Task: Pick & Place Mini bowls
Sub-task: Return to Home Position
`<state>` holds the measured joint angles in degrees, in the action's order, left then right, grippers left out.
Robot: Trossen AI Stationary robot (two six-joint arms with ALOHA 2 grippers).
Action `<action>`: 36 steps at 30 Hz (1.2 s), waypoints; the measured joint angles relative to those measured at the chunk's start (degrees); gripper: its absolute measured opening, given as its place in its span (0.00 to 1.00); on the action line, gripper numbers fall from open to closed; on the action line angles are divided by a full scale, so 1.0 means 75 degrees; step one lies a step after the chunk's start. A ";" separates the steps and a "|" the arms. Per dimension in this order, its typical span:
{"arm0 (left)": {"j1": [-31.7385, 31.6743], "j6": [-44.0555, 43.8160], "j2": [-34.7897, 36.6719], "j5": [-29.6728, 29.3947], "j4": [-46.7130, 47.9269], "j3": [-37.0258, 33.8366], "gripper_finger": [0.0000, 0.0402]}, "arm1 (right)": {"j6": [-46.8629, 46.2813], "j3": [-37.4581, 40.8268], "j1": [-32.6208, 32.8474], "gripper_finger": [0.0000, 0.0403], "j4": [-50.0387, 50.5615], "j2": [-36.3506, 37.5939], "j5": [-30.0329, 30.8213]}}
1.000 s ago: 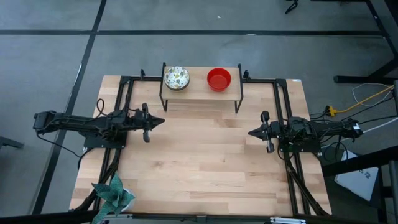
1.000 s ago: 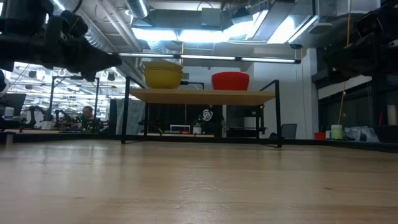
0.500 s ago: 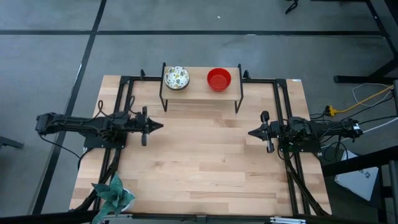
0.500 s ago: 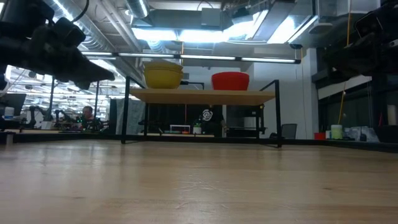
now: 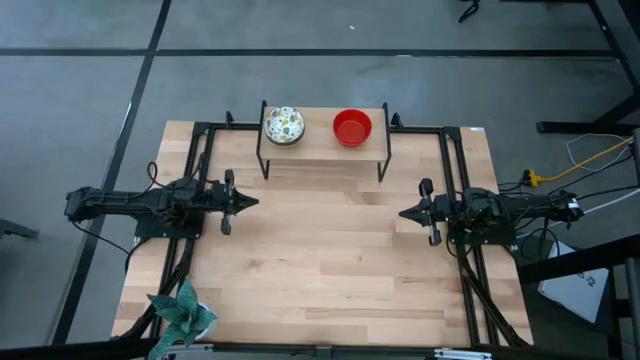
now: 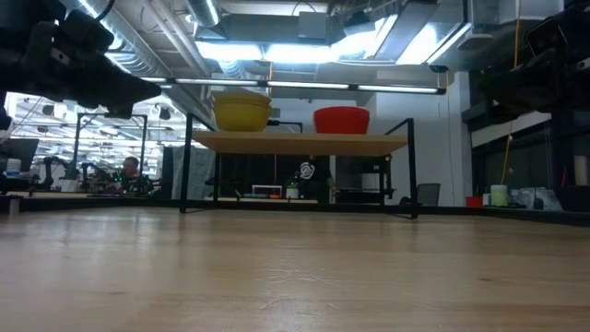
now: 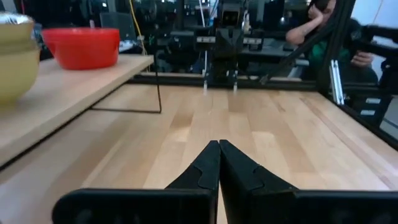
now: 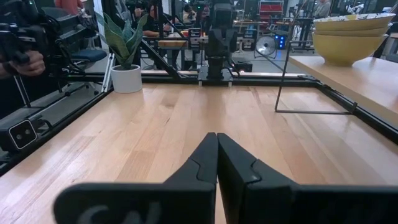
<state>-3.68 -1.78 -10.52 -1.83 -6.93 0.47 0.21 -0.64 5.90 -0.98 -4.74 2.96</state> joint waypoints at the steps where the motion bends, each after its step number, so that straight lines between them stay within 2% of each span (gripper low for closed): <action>1: 0.0000 -0.0018 0.0089 0.0000 0.0172 0.0000 0.00 | 0.0000 0.0000 0.0001 0.01 -0.0002 -0.0002 0.0000; 5: 0.0000 -0.0268 0.0380 0.0039 0.0754 0.0000 0.00 | 0.0000 0.0000 0.0000 0.01 -0.0002 -0.0001 0.0000; 11: 0.0000 -0.0077 0.0659 0.0086 0.0820 0.0003 0.00 | 0.0023 -0.0003 -0.0002 0.01 -0.0002 0.0001 0.0000; 16: 0.0053 0.0132 0.0675 0.0379 0.0821 0.0003 0.00 | 0.0028 -0.0002 -0.0002 0.01 -0.0002 0.0001 0.0005; 21: 0.0085 0.0133 0.0669 0.0373 0.0822 0.0003 0.00 | 0.0052 -0.0001 0.0000 0.01 -0.0004 -0.0002 0.0036; 25: 0.0085 -0.0038 0.0669 0.0375 0.0823 0.0003 0.00 | 0.0108 -0.0003 -0.0001 0.01 -0.0087 -0.0002 0.0462; 36: 0.0085 -0.0134 0.0669 0.0376 0.0829 0.0003 0.00 | 0.0408 -0.0003 -0.0001 0.01 -0.0090 0.0000 0.0470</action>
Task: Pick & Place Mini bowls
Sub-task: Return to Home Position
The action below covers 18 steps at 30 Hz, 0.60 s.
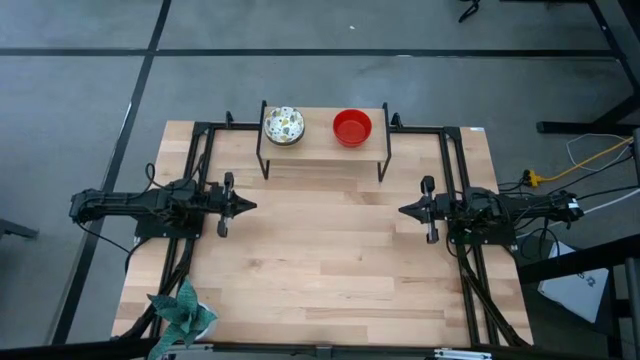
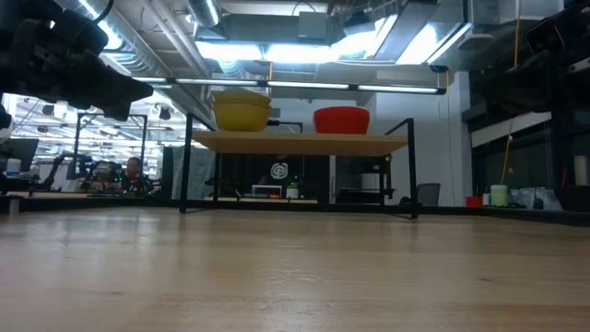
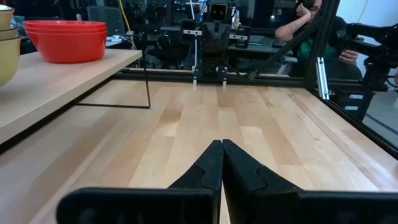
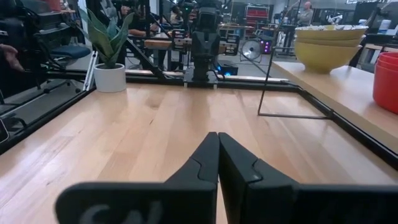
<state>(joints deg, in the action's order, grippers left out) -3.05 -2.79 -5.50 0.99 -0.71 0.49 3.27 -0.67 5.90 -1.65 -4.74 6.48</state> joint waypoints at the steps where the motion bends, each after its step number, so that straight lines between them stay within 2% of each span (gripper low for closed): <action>1: 0.0000 0.0006 0.0000 0.0000 0.0003 0.0000 0.00 | 0.0000 0.0000 0.0001 0.01 0.0001 0.0000 -0.0001; 18: 0.0000 0.0070 0.0000 0.0006 0.0006 0.0000 0.01 | 0.0026 0.0000 -0.0001 0.01 0.0003 -0.0002 -0.0003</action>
